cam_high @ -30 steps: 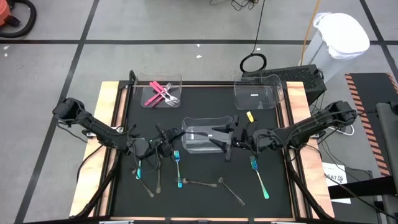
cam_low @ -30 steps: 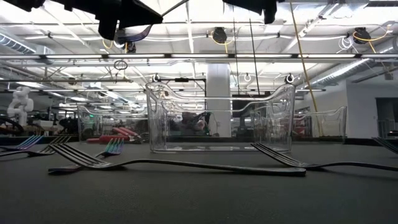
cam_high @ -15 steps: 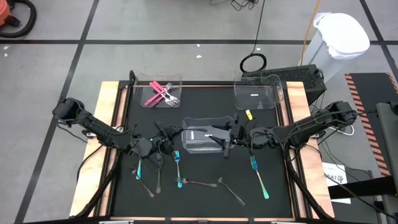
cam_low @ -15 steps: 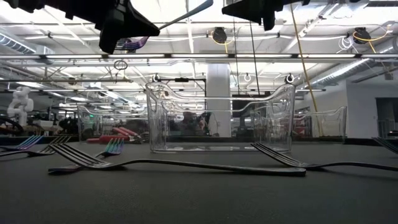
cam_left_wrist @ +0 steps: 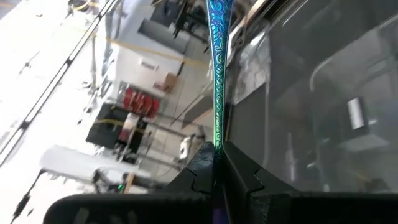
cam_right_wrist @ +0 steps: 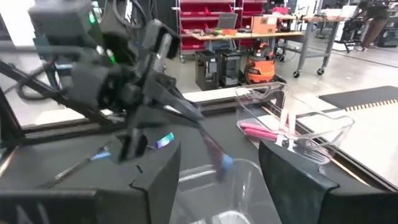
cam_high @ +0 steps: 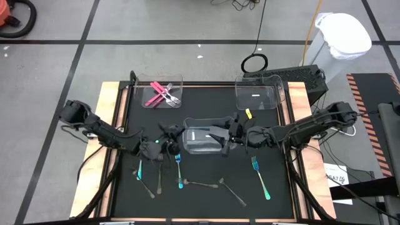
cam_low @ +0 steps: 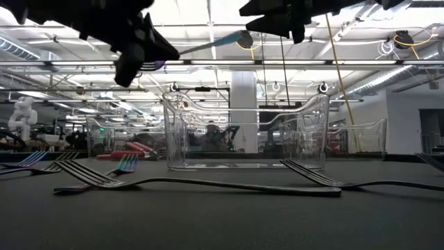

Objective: Sort silverware by color (type)
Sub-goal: Put the blue fork into the right transparent bin

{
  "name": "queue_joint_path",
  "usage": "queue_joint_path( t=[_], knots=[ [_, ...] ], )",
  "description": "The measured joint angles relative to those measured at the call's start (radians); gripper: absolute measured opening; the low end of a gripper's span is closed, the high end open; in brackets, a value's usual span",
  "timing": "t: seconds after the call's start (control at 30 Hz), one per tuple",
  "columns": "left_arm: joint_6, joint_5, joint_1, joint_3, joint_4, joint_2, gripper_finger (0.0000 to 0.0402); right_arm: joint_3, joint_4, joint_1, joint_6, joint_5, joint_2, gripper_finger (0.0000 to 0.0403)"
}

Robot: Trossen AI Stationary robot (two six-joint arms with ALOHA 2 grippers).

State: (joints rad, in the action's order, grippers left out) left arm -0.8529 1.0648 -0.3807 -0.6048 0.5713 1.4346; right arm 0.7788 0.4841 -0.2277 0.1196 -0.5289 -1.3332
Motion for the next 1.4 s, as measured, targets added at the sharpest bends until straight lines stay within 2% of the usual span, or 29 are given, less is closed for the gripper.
queue_joint_path(
  t=[0.17,0.77,1.1,1.27,1.4],
  knots=[
    [0.0,0.018,0.017,-0.024,0.002,0.037,0.0011,0.0,-0.002,0.007,0.013,0.003,-0.01,0.0212],
    [0.0,-0.002,0.009,-0.053,-0.004,0.042,0.0011,0.0,-0.025,0.032,0.029,0.008,-0.037,0.0207],
    [0.002,-0.006,0.009,-0.053,-0.004,0.042,0.0011,0.0,-0.025,0.032,0.026,0.012,-0.036,0.0136],
    [0.002,-0.007,0.009,-0.053,-0.004,0.042,0.0011,0.0,-0.025,0.043,0.025,0.087,-0.036,0.0095],
    [0.002,-0.007,0.009,-0.053,-0.004,0.042,0.0011,0.0,-0.025,0.045,0.021,0.088,-0.036,0.006]
  ],
)
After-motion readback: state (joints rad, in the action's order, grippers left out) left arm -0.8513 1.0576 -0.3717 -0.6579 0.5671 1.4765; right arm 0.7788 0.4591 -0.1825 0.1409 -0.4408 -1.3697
